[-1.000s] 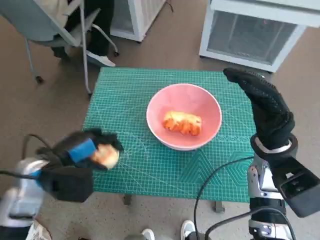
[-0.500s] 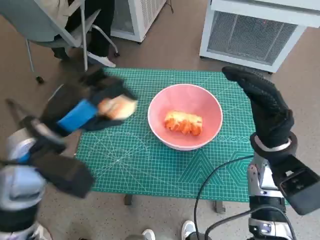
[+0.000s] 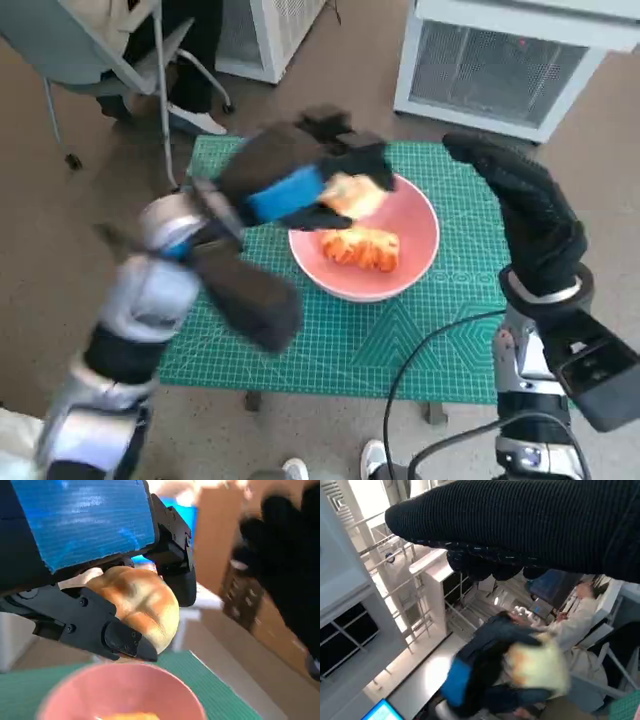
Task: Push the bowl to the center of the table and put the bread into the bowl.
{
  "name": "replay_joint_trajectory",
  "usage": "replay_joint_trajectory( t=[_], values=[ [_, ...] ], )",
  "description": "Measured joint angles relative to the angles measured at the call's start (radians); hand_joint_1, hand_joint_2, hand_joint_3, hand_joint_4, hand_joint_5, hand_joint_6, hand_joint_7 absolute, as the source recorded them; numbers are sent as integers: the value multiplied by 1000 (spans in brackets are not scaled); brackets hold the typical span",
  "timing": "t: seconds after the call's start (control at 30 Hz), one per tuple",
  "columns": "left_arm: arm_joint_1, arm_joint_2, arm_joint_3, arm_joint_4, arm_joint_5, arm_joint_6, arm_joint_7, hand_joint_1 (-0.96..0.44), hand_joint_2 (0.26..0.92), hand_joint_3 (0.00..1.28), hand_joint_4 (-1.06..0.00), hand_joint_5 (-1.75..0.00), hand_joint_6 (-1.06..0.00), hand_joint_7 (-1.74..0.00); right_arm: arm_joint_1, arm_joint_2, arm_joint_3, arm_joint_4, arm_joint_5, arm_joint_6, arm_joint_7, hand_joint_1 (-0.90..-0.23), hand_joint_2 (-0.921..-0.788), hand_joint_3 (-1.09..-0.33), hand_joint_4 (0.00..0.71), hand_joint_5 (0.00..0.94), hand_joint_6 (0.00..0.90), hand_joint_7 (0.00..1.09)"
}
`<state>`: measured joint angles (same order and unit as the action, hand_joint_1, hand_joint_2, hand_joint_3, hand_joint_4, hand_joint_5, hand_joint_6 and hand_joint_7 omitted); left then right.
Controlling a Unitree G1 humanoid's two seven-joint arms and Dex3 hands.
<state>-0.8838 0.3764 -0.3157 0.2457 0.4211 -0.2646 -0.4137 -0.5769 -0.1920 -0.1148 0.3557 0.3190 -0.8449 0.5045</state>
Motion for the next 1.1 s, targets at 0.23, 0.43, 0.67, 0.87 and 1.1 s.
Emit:
replay_joint_trajectory(
  t=[0.23, 0.43, 0.67, 0.87, 1.1],
  values=[
    [-56, -55, -70, 222, 15, 34, -79, -149, 889, 70, -320, -148, -329, -431, 0, -1, -3, -2, -2, -5, -1, -611, -921, -752, 260, 0, -1, 626],
    [-56, -62, -100, 259, 21, 126, -172, -156, 870, 8, -189, -15, -322, -117, 3, -4, -7, -13, -8, -4, -5, -613, -921, -753, 254, 0, -1, 626],
    [-42, -62, -72, 258, -14, 104, -161, -165, 855, 1, -121, -1, -295, -54, 4, -7, -13, -19, -11, -3, -16, -613, -921, -752, 251, 0, -1, 626],
    [8, -70, -5, 282, -87, -33, -80, -234, 862, 4, -105, -3, -287, -35, 2, -14, -23, -18, -12, 4, -28, -613, -921, -748, 250, 0, 0, 624],
    [88, -120, 150, 331, -276, -263, 32, -304, 908, 15, -182, -18, -339, -38, -6, -18, -34, -22, -33, 18, -67, -611, -921, -739, 253, 1, 31, 568]
  ],
)
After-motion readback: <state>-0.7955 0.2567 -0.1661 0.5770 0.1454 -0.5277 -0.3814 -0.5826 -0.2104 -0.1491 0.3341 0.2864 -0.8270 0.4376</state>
